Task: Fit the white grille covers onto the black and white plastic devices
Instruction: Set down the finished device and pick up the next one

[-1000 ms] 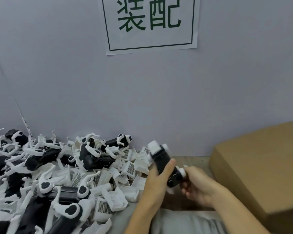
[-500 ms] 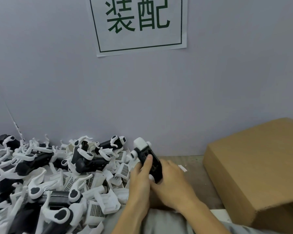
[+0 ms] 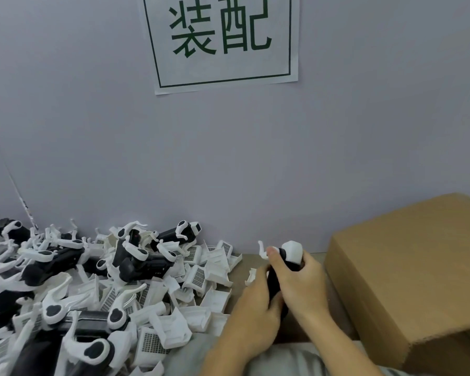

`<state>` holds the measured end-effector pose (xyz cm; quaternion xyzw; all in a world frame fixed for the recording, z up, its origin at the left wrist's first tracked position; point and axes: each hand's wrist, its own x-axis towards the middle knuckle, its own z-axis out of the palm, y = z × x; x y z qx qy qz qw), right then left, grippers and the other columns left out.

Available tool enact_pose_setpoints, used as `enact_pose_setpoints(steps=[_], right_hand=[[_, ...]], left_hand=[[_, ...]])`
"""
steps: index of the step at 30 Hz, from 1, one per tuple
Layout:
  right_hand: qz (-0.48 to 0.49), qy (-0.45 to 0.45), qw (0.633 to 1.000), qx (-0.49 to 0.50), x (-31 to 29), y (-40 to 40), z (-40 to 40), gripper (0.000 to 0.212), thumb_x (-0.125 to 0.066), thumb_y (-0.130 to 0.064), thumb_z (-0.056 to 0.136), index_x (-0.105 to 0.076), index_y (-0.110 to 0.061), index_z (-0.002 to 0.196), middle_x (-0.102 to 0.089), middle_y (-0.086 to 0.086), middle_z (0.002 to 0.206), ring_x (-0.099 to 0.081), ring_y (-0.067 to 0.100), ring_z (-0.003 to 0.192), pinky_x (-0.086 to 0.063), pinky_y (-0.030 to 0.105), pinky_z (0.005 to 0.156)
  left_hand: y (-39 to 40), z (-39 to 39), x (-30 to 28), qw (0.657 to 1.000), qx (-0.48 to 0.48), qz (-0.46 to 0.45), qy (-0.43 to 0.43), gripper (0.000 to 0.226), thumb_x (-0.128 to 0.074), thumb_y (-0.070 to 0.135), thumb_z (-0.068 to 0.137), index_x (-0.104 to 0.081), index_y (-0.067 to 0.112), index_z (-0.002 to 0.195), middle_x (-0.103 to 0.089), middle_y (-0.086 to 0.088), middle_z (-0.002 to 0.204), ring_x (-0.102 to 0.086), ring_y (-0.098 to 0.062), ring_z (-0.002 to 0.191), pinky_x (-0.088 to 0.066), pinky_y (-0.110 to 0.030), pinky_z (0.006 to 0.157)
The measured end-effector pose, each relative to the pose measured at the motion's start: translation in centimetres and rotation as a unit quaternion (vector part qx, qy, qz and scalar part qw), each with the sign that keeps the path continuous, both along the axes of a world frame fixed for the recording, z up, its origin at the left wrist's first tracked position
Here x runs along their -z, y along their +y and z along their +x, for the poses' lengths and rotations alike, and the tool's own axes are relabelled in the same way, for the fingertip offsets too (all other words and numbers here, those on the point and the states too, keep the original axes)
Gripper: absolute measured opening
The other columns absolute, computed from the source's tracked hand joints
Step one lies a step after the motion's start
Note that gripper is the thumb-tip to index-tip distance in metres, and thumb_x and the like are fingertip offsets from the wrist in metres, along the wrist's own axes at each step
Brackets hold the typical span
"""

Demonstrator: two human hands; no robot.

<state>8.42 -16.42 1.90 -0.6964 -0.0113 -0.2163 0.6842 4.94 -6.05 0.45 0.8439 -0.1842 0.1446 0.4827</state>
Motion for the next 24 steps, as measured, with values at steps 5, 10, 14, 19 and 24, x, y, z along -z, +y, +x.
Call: enact_pose_setpoints(steps=[5, 10, 14, 19, 24], right_hand=[[-0.078, -0.001, 0.995, -0.058, -0.6, 1.0, -0.9, 0.052, -0.065, -0.039, 0.093, -0.052, -0.020, 0.140, -0.065, -0.014, 0.110, -0.062, 0.006, 0.106, -0.049, 0.023, 0.091], [-0.105, -0.107, 0.970, -0.192, -1.4, 1.9, -2.5, 0.042, -0.055, -0.028, 0.093, -0.058, -0.027, 0.135, -0.068, -0.018, 0.120, -0.061, -0.006, 0.114, -0.049, 0.017, 0.096], [-0.197, -0.123, 0.970, -0.076, -1.1, 2.5, -2.4, 0.022, -0.059, -0.022, 0.097, -0.057, -0.040, 0.110, -0.059, -0.021, 0.107, -0.055, -0.007, 0.101, -0.042, 0.007, 0.082], [0.030, 0.160, 0.946, -0.281, -0.7, 2.0, -1.9, 0.027, -0.053, -0.045, 0.099, -0.073, -0.027, 0.100, -0.072, -0.002, 0.093, -0.068, 0.014, 0.080, -0.054, 0.027, 0.070], [0.084, 0.194, 0.914, -0.346, 0.1, 2.5, -1.7, 0.010, -0.056, -0.016, 0.098, -0.064, -0.010, 0.099, -0.072, 0.009, 0.074, -0.066, 0.020, 0.058, -0.054, 0.030, 0.055]], left_hand=[[-0.1, 0.0, 0.2, 0.999, -0.036, -0.032, 0.018, 0.062, -0.057, 0.039, 0.078, -0.034, 0.038, 0.135, -0.052, 0.032, 0.128, -0.048, 0.019, 0.119, -0.041, -0.009, 0.099], [1.7, 1.0, -1.0, 0.904, -0.260, -0.329, 0.086, 0.041, -0.079, 0.029, 0.082, -0.052, 0.013, 0.107, -0.071, -0.006, 0.096, -0.070, -0.024, 0.090, -0.056, -0.029, 0.078], [3.0, 1.0, -1.9, 0.774, -0.171, -0.589, 0.156, 0.044, -0.069, 0.037, 0.089, -0.064, 0.002, 0.116, -0.072, -0.019, 0.104, -0.070, -0.032, 0.085, -0.057, -0.040, 0.073], [3.1, 0.8, -2.0, 0.760, -0.069, -0.628, 0.154, 0.036, -0.069, 0.037, 0.077, -0.077, 0.007, 0.093, -0.075, -0.018, 0.093, -0.073, -0.032, 0.079, -0.062, -0.042, 0.070], [2.5, 0.8, -1.8, 0.793, -0.133, -0.578, 0.139, 0.037, -0.069, 0.028, 0.078, -0.070, 0.000, 0.101, -0.073, -0.018, 0.093, -0.069, -0.033, 0.081, -0.054, -0.046, 0.083]])
